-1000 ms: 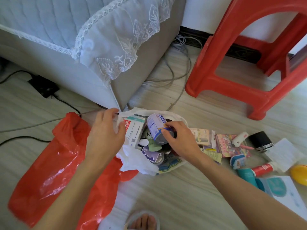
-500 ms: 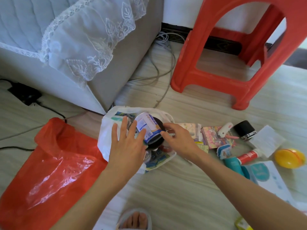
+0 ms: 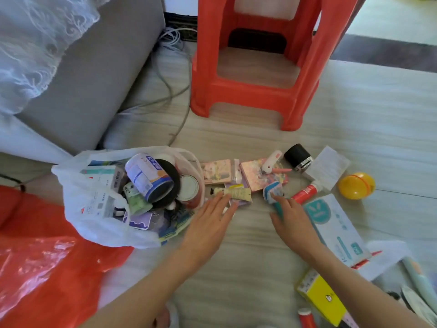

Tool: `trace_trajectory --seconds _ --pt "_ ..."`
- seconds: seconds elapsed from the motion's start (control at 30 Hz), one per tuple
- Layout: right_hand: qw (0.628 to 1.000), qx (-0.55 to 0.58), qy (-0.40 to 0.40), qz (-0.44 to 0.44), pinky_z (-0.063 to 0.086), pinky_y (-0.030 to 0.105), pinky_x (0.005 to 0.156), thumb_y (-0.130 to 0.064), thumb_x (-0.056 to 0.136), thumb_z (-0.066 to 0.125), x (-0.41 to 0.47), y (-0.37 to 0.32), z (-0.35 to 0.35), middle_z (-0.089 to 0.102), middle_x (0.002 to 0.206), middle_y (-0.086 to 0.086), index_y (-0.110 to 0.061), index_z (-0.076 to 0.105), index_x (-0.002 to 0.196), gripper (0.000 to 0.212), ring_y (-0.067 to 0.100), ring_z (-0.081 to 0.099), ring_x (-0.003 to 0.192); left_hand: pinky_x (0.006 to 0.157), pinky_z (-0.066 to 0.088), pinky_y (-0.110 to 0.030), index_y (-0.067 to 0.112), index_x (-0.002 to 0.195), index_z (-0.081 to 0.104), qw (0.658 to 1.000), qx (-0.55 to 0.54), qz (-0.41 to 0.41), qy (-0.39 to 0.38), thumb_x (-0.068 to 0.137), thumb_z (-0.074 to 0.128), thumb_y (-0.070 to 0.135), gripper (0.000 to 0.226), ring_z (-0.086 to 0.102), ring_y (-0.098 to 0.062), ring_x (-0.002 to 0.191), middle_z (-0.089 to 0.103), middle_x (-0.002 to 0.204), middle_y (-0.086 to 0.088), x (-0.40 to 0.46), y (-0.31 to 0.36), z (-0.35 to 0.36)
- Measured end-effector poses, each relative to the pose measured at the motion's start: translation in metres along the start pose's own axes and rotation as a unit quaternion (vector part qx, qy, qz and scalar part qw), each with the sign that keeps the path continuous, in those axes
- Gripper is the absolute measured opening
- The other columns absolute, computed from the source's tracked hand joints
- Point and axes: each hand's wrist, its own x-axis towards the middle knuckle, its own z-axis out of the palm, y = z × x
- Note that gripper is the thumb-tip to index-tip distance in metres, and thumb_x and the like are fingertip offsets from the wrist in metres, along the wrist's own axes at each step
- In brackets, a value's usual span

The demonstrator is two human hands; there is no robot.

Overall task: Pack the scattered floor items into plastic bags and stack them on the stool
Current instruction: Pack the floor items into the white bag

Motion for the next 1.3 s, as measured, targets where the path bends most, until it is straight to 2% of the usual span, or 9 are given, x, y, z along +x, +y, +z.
trace_trajectory --seconds 0.17,0.33,0.43,0.67,0.77,0.9,1.03,1.17,1.3 --pt "0.999 0.006 0.027 0.038 0.038 0.034 0.096 -0.019 0.092 0.050 0.024 0.021 0.002 0.045 0.133 0.011 -0.009 0.043 0.132 0.042 0.026 0.044 0.120 0.091 0.045 -0.049 0.007 0.130 0.046 0.999 0.032 0.012 -0.039 0.038 0.079 -0.004 0.099 0.050 -0.038 0.120 0.052 0.132 -0.020 0.042 -0.001 0.035" --pt "0.998 -0.025 0.005 0.051 0.040 0.038 0.096 -0.032 0.092 0.050 0.066 0.006 0.010 0.043 0.136 0.018 -0.003 0.030 0.137 0.057 0.032 0.047 0.119 0.110 0.024 -0.047 0.013 0.146 0.014 0.993 0.027 0.016 -0.115 0.079 0.053 -0.001 0.079 0.026 -0.042 0.135 0.015 0.152 -0.020 0.061 -0.018 0.046" --pt "0.993 -0.054 -0.004 0.104 0.041 0.041 0.096 -0.044 0.085 0.059 0.078 0.007 0.020 0.049 0.131 0.018 -0.001 0.031 0.134 0.071 0.033 0.049 0.117 0.074 0.052 -0.039 0.009 0.132 0.040 0.994 0.059 0.044 -0.084 0.071 0.037 0.003 0.062 0.063 -0.037 0.083 0.063 0.112 -0.022 0.057 -0.024 0.063" --pt "0.996 0.031 0.038 0.071 0.046 0.041 0.088 -0.033 0.083 0.062 0.075 0.011 0.028 0.056 0.119 0.016 -0.005 0.040 0.123 0.053 0.032 0.056 0.105 0.042 0.042 -0.028 0.005 0.126 0.040 0.996 0.063 0.051 -0.048 0.065 0.024 0.001 0.063 0.055 -0.026 0.054 0.059 0.074 -0.010 0.043 -0.019 0.071" --pt "0.994 0.087 0.055 0.042 0.048 0.038 0.082 -0.038 0.082 0.062 0.067 0.003 0.027 0.054 0.121 0.013 -0.008 0.039 0.126 0.058 0.030 0.055 0.104 0.046 0.046 -0.031 0.003 0.129 0.046 0.999 -0.001 0.014 -0.040 0.069 0.033 -0.002 0.062 0.057 -0.029 0.060 0.056 0.080 -0.013 0.038 -0.008 0.067" --pt "0.970 0.227 0.064 0.052 0.047 0.030 0.075 -0.044 0.083 0.060 0.055 -0.017 0.013 0.056 0.101 -0.002 -0.014 0.045 0.123 0.052 0.014 0.056 0.087 0.082 0.044 -0.038 0.019 0.147 0.008 0.972 -0.129 -0.095 -0.174 0.086 0.043 0.000 0.073 0.048 -0.031 0.098 0.036 0.118 -0.012 0.017 0.004 0.053" --pt "0.916 0.394 0.046 0.051 0.055 0.039 0.081 -0.042 0.087 0.057 0.040 -0.049 -0.003 0.064 0.099 0.003 -0.015 0.054 0.114 0.039 0.020 0.063 0.090 0.080 0.043 -0.038 0.024 0.146 0.014 0.965 -0.218 -0.118 -0.085 0.088 0.046 0.004 0.070 0.050 -0.030 0.097 0.037 0.123 -0.011 -0.007 0.002 0.015" --pt "0.888 0.459 0.024 -0.019 0.054 0.041 0.076 -0.036 0.092 0.051 0.023 -0.091 -0.023 0.061 0.084 -0.001 -0.014 0.057 0.107 0.028 0.022 0.059 0.080 0.069 0.053 -0.038 0.016 0.137 0.032 0.964 -0.213 -0.119 0.101 0.082 0.047 0.005 0.059 0.056 -0.030 0.086 0.044 0.112 -0.014 -0.036 -0.018 -0.049" --pt "0.853 0.515 -0.012 -0.081 0.052 0.041 0.072 -0.039 0.090 0.052 0.011 -0.144 -0.038 0.062 0.079 0.004 -0.013 0.063 0.092 0.028 0.019 0.058 0.074 0.081 0.037 -0.024 0.022 0.131 0.046 0.943 -0.193 -0.171 0.212 0.092 0.033 0.023 0.041 0.047 -0.021 0.093 0.045 0.113 -0.006 -0.059 -0.050 -0.114"
